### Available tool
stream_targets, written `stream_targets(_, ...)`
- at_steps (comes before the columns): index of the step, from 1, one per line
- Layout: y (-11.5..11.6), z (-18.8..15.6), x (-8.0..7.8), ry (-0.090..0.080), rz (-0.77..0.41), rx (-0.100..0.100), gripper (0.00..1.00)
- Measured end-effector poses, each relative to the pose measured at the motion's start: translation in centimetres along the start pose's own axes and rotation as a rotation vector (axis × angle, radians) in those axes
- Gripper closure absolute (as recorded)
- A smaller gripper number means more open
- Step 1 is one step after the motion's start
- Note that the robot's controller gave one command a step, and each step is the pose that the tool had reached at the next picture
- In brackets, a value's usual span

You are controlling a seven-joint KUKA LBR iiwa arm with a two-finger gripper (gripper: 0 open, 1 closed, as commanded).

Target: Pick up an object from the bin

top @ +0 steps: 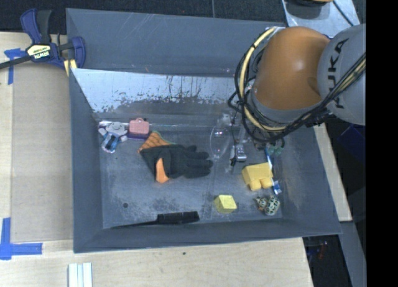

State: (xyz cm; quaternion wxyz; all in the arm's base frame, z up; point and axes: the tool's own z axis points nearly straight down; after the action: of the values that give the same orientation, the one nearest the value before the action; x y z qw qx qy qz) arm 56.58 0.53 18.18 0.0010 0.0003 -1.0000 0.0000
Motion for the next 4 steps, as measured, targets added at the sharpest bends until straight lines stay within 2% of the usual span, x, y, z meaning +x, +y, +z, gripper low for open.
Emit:
stream_targets(1,0.0,-0.2,-0.1,-0.006,0.000,0.000,0.00)
stream_targets(2,4.2,8.1,-1.9,-0.012,-0.006,-0.001,0.00)
stream_targets(3,6.2,5.5,-1.9,-0.012,0.009,0.001,0.00)
stream_targets(4,6.9,6.2,-1.7,-0.009,0.097,-0.001,0.00)
